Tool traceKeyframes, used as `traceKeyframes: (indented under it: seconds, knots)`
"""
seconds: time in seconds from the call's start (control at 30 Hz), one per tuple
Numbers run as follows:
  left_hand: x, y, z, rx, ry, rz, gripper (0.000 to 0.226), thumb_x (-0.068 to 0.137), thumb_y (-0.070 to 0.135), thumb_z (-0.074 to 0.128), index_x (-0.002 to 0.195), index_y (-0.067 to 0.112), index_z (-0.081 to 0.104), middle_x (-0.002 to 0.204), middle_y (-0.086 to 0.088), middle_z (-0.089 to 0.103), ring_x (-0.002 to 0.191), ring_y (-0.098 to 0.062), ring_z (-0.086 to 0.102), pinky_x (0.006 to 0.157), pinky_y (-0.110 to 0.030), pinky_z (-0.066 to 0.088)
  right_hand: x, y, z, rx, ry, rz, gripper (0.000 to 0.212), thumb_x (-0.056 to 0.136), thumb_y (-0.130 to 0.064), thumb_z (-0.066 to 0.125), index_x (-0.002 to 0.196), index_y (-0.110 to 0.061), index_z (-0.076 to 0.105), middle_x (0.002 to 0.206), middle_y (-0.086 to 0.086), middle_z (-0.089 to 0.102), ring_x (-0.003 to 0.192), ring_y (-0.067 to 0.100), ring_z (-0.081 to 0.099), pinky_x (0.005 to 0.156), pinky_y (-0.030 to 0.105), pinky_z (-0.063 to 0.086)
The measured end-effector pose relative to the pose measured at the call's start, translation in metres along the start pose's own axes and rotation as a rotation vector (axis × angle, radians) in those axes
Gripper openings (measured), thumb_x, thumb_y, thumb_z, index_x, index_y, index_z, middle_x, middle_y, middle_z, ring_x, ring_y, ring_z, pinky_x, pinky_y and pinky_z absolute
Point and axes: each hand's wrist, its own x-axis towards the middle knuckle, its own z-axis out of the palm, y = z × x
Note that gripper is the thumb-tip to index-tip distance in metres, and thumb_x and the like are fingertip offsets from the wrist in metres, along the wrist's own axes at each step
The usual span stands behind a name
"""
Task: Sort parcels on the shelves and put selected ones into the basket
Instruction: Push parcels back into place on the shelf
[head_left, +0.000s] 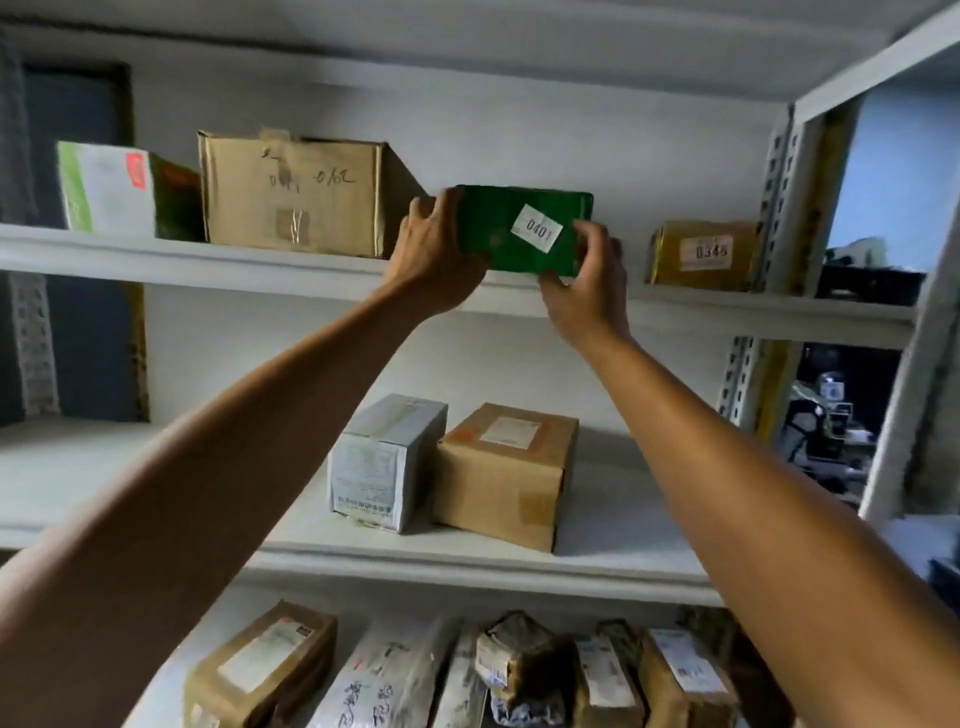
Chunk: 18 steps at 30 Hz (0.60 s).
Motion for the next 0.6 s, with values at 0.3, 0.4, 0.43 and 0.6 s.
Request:
traceKeyframes:
  seconds: [0.3,0.4,0.43,0.6]
  knots:
    - [0.100,-0.019,0.039,-0.317,-0.229,-0.296,0.078,0.087,0.046,0.068,0.147,0.029,0.022,0.129,-0.016,0.058,0.090,-0.021,0.063,0.073,-0.029,0.055,0.106,0.020,0.012,-0.003,-0.212,0.408,0.095,0.087,-0.067,0.055,0.160,-0.033,0.005,0.156,0.009,0.043,0.133,0.039,0.049,0.109,0.047,0.044]
    - [0.096,-0.020,0.029,-0.337,-0.124,-0.270,0.071,0.075,0.073,0.061,0.122,0.028,0.032,0.115,-0.013,0.061,0.093,-0.031,0.066,0.085,-0.045,0.060,0.106,0.013,-0.001,0.212,-0.116,0.433,0.072,0.096,-0.065,0.048,0.148,-0.018,0.034,0.144,0.010,0.049,0.124,0.031,0.051,0.098,0.039,0.044]
    - [0.092,-0.019,0.025,-0.374,-0.088,-0.241,0.068,0.076,0.076,0.059,0.117,0.028,0.033,0.113,-0.011,0.062,0.093,-0.032,0.067,0.085,-0.048,0.060,0.105,0.013,-0.006,0.274,-0.071,0.425,0.064,0.099,-0.062,0.044,0.142,-0.015,0.039,0.134,0.009,0.050,0.116,0.027,0.050,0.090,0.036,0.042]
    - [0.043,-0.005,0.022,-0.469,0.188,-0.055,0.061,0.081,0.068,0.066,0.104,0.018,0.039,0.094,-0.011,0.061,0.087,-0.027,0.064,0.074,-0.047,0.058,0.077,0.004,-0.022,0.555,0.152,0.400,0.061,0.098,-0.064,0.043,0.142,-0.021,0.044,0.126,0.000,0.046,0.113,0.016,0.046,0.088,0.029,0.036]
